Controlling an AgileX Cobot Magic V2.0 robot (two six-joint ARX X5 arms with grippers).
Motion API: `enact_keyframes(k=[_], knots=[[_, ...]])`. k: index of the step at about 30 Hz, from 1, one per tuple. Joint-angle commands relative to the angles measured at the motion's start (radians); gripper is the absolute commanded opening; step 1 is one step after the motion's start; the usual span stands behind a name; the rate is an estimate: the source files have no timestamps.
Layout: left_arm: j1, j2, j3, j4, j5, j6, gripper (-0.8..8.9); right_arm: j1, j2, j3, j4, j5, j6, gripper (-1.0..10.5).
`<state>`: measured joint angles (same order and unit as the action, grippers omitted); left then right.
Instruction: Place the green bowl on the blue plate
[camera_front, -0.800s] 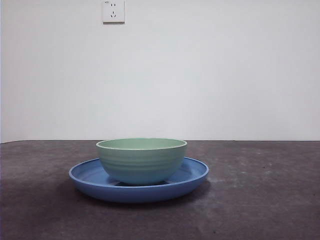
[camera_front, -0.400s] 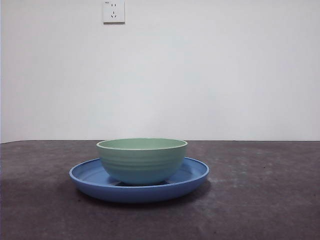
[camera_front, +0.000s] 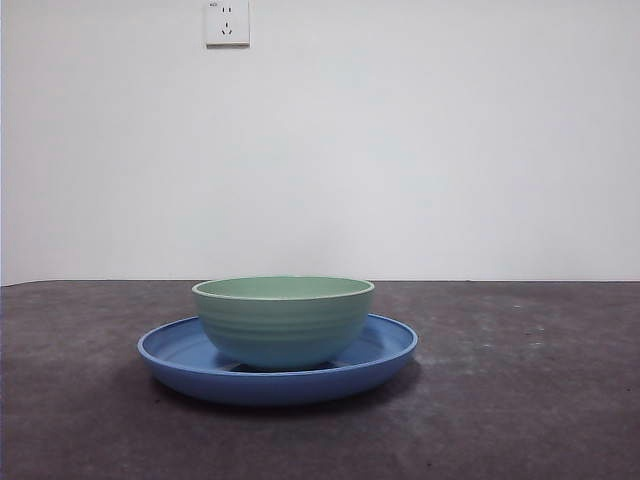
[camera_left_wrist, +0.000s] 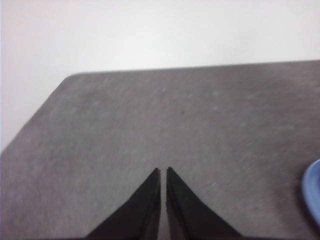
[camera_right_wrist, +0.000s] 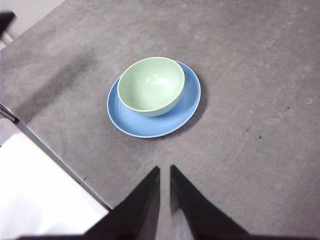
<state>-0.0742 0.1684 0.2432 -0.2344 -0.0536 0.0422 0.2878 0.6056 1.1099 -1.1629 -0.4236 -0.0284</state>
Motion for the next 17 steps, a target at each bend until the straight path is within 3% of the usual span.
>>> enact_keyframes(k=[1, 17], knots=[[0.027, -0.029, -0.091, 0.073, -0.002, -0.029, 0.19, 0.005, 0.006, 0.017, 0.010, -0.002, -0.002, 0.3], [0.095, -0.165, -0.232, 0.088, -0.002, -0.035, 0.19, 0.005, 0.006, 0.017, 0.010, -0.002, -0.002, 0.3]])
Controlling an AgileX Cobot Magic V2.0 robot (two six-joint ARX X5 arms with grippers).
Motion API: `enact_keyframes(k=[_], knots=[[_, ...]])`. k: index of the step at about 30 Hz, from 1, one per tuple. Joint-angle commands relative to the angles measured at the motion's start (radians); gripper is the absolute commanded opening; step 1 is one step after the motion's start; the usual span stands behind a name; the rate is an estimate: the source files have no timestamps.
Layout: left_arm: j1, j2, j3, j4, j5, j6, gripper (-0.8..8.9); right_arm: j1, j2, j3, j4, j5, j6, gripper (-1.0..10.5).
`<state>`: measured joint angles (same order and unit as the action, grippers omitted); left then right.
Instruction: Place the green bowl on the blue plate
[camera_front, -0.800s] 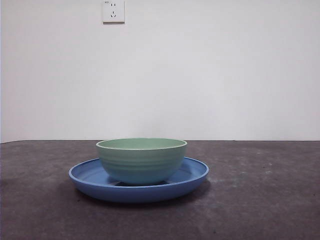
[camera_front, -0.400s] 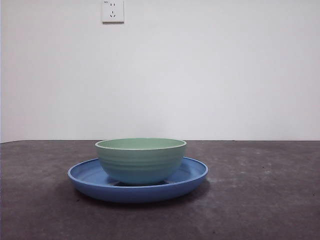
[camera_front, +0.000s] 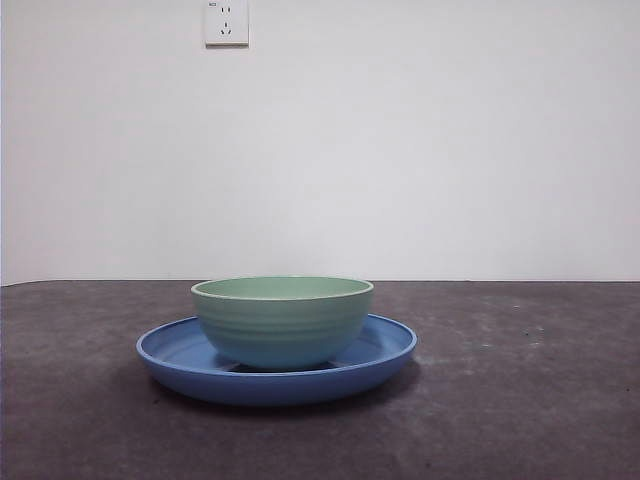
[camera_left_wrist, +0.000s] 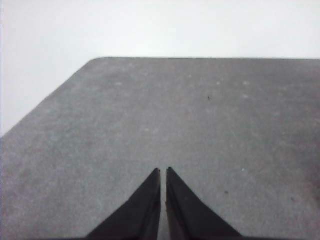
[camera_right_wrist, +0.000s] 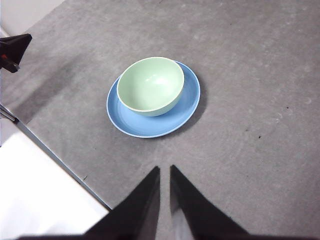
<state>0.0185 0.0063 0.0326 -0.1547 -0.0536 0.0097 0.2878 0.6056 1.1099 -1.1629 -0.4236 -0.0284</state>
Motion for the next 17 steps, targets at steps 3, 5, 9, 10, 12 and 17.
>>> enact_keyframes(k=[3, 5, 9, 10, 12, 17], knots=[[0.002, -0.003, -0.021, 0.010, -0.002, -0.002, 0.19, 0.005, 0.006, 0.017, 0.010, -0.002, -0.002, 0.3], [0.002, -0.003, -0.021, 0.012, -0.001, -0.010, 0.19, 0.005, 0.006, 0.017, 0.010, -0.002, -0.002, 0.3], [0.002, -0.003, -0.021, -0.034, -0.001, -0.031, 0.19, 0.005, 0.006, 0.017, 0.010, -0.002, -0.002, 0.3], [0.002, -0.003, -0.021, -0.039, 0.001, -0.037, 0.19, 0.005, 0.006, 0.017, 0.010, -0.002, -0.002, 0.3], [0.002, -0.003, -0.021, -0.039, 0.001, -0.047, 0.19, 0.005, 0.006, 0.017, 0.010, -0.002, -0.002, 0.3], [0.002, -0.003, -0.021, -0.039, 0.001, -0.051, 0.19, 0.005, 0.006, 0.017, 0.010, -0.002, -0.002, 0.3]])
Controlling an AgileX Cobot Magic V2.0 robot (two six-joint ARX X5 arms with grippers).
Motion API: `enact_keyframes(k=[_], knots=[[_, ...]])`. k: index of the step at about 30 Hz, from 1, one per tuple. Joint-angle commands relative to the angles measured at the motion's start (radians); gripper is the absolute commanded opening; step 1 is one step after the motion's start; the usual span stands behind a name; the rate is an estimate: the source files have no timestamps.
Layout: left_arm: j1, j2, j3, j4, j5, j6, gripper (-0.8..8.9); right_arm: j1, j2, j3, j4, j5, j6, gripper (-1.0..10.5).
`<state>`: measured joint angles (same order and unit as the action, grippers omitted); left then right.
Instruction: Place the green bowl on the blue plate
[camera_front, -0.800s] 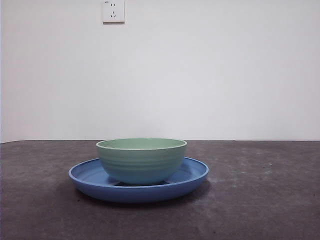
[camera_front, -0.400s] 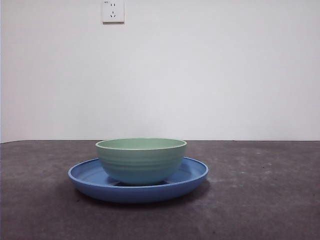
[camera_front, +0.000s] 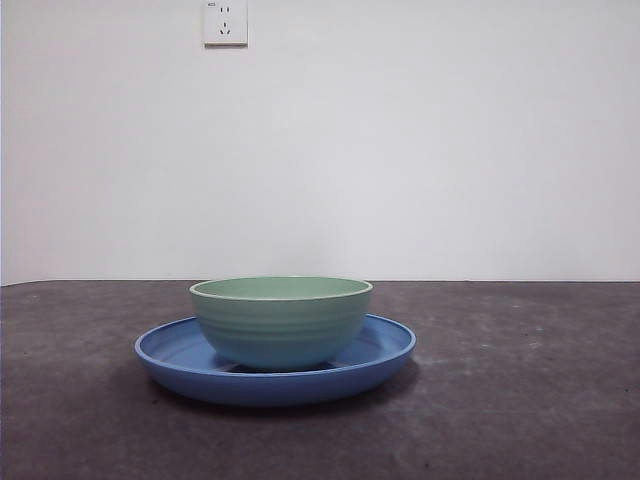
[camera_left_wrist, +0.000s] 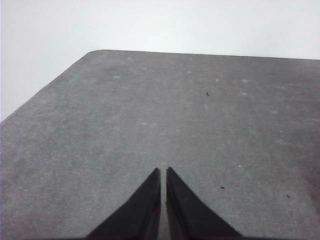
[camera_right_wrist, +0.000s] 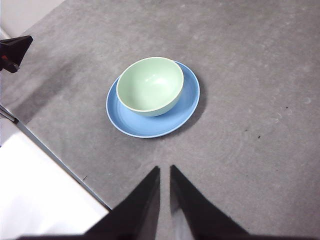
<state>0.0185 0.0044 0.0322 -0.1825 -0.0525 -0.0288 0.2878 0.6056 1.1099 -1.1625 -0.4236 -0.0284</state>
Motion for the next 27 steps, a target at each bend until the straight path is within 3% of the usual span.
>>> enact_keyframes(k=[1, 22, 27], knots=[[0.002, -0.002, -0.021, -0.011, 0.000, -0.013, 0.19, 0.005, 0.006, 0.017, 0.010, -0.002, -0.002, 0.3], [0.002, -0.001, -0.020, -0.005, 0.000, -0.006, 0.19, 0.005, -0.001, 0.015, 0.013, 0.003, -0.002, 0.3], [0.002, -0.001, -0.021, -0.005, 0.000, -0.006, 0.19, -0.079, -0.065, 0.003, 0.018, -0.005, -0.002, 0.3]])
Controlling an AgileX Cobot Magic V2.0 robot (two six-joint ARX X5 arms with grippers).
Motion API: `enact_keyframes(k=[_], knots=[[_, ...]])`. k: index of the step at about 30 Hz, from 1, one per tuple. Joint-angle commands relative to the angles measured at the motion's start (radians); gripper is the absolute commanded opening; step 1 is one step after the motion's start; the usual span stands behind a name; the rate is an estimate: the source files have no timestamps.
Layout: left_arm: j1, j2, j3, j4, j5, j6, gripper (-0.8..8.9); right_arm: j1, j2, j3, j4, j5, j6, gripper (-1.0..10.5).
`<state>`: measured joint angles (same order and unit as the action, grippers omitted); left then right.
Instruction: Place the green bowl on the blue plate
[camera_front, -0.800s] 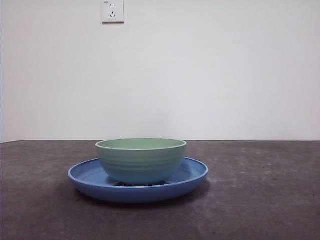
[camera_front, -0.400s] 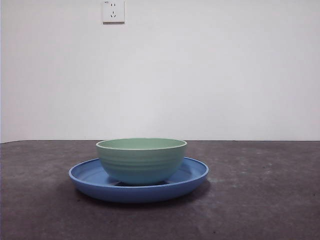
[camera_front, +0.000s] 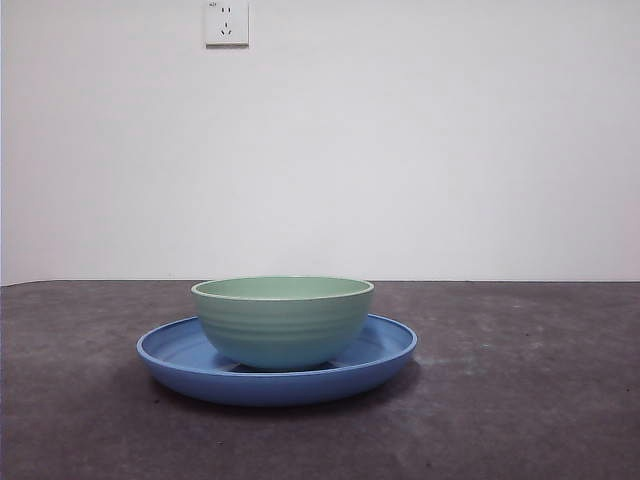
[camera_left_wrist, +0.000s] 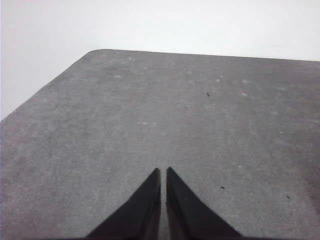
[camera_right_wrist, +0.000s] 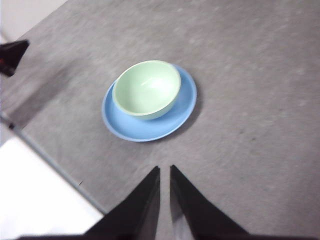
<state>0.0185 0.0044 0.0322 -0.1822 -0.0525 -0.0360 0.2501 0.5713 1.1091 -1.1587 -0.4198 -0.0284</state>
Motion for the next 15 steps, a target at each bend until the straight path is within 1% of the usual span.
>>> enact_keyframes(k=[1, 2, 3, 4, 5, 7, 9, 11, 13, 15], knots=[[0.002, -0.001, -0.021, -0.005, 0.000, 0.001, 0.19, -0.077, -0.052, -0.007, 0.014, -0.014, -0.004, 0.3], [0.002, -0.001, -0.020, -0.005, 0.000, 0.001, 0.19, -0.111, -0.074, -0.023, 0.020, -0.013, -0.022, 0.3], [0.002, -0.001, -0.020, -0.005, 0.000, 0.001, 0.19, -0.158, -0.108, -0.058, 0.060, 0.002, -0.074, 0.3], [0.002, -0.001, -0.020, -0.005, 0.000, 0.001, 0.19, -0.193, -0.137, -0.096, 0.106, 0.014, -0.098, 0.3], [0.002, -0.001, -0.020, -0.005, 0.000, 0.001, 0.19, -0.229, -0.166, -0.144, 0.168, 0.029, -0.117, 0.3], [0.002, -0.001, -0.020, -0.005, 0.000, 0.001, 0.19, -0.301, -0.235, -0.276, 0.339, 0.043, -0.130, 0.3], [0.002, -0.001, -0.020, -0.005, 0.000, 0.001, 0.19, -0.359, -0.308, -0.425, 0.518, 0.035, -0.115, 0.3], [0.002, -0.001, -0.020, -0.005, 0.000, 0.001, 0.19, -0.388, -0.373, -0.549, 0.646, 0.029, -0.088, 0.3], [0.002, -0.001, -0.020, -0.005, 0.000, 0.001, 0.19, -0.397, -0.440, -0.684, 0.780, 0.082, -0.064, 0.3], [0.002, -0.001, -0.020, -0.005, 0.000, 0.001, 0.19, -0.395, -0.488, -0.798, 0.893, 0.155, -0.033, 0.3]])
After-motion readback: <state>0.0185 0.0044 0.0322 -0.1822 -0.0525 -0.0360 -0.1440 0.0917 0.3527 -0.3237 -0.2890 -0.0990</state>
